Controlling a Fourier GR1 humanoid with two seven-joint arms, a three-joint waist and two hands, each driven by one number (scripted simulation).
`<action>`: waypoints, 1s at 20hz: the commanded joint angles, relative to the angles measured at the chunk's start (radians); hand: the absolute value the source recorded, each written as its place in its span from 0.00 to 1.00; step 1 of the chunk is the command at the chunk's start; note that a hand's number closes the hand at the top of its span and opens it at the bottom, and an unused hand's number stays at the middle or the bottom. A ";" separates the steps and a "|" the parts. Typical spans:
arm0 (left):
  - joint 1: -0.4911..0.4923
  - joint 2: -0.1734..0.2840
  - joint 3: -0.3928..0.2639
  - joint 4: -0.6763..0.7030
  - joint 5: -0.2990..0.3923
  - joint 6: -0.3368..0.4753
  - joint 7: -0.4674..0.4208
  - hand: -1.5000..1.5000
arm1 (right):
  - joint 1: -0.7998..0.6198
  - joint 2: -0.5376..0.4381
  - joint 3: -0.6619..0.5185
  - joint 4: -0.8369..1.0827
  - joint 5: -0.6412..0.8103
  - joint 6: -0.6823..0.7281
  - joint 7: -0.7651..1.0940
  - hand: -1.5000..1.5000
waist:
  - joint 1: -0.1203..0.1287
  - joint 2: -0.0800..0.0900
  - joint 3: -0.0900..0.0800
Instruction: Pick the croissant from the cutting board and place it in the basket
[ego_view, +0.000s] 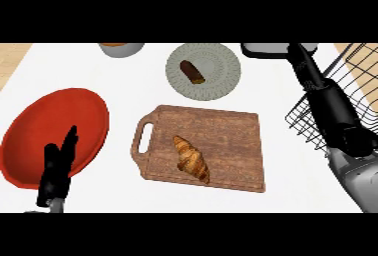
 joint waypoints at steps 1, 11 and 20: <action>-0.040 0.024 -0.002 -0.059 0.001 -0.063 -0.020 0.50 | -0.006 0.025 -0.025 0.075 -0.068 0.113 -0.080 1.00 | 0.021 0.019 0.002; -0.237 0.043 -0.103 -0.183 0.030 -0.290 -0.191 0.50 | -0.023 0.351 0.456 0.127 -0.029 0.357 -0.343 0.00 | 0.055 0.027 0.002; -0.181 0.069 -0.042 -0.188 0.061 -0.320 -0.205 0.50 | -0.098 0.367 0.490 0.113 0.460 -0.021 -0.014 0.00 | 0.002 0.003 -0.001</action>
